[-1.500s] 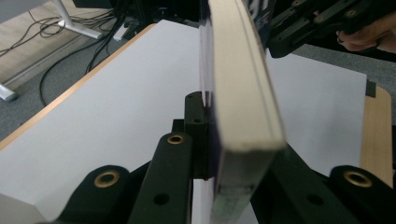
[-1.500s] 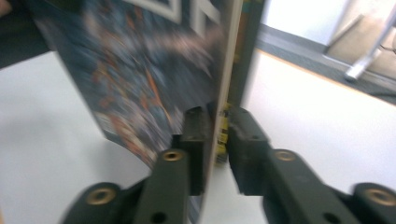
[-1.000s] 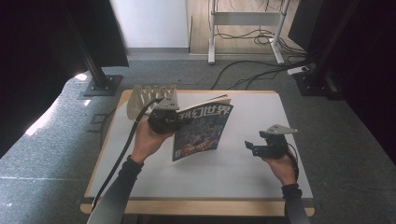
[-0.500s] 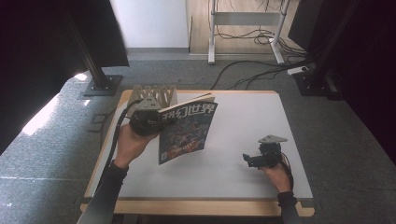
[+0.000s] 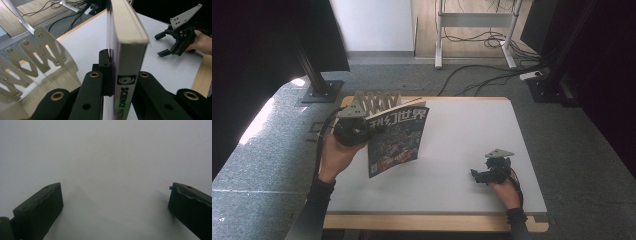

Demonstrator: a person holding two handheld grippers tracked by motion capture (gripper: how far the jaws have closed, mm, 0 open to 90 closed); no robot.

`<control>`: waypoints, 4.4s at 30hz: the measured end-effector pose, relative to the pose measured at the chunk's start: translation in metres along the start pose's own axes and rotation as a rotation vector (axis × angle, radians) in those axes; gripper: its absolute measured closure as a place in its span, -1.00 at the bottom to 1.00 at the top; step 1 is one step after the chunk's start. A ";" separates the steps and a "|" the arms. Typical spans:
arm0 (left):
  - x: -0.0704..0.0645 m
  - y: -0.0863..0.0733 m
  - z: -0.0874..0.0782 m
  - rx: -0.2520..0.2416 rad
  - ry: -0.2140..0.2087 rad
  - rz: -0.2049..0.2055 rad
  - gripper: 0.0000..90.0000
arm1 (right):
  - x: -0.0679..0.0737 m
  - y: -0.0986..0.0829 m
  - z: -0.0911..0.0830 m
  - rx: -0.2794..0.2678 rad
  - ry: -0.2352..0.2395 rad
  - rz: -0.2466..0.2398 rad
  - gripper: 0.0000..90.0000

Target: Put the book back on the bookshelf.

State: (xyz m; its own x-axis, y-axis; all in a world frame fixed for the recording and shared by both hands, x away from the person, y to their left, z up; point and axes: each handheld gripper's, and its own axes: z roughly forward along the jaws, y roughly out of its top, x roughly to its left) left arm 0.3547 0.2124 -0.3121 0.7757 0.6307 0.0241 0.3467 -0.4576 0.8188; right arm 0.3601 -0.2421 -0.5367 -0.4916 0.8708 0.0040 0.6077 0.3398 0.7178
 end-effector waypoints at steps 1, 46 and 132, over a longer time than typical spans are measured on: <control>0.001 -0.001 -0.001 0.002 0.004 -0.002 0.84 | 0.000 0.000 0.000 -0.001 0.000 0.000 -1.00; 0.096 -0.042 -0.056 -0.035 0.296 -0.247 0.83 | 0.001 -0.001 0.000 -0.006 -0.003 -0.005 -1.00; 0.061 -0.081 -0.045 -0.097 0.161 -0.177 -0.92 | 0.003 -0.001 -0.001 -0.019 -0.012 -0.027 -0.98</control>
State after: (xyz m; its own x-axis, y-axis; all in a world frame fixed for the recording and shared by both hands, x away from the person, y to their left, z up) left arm 0.3502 0.3162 -0.3508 0.6106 0.7909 -0.0392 0.4108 -0.2740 0.8696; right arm 0.3574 -0.2404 -0.5367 -0.4995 0.8660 -0.0239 0.5828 0.3563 0.7303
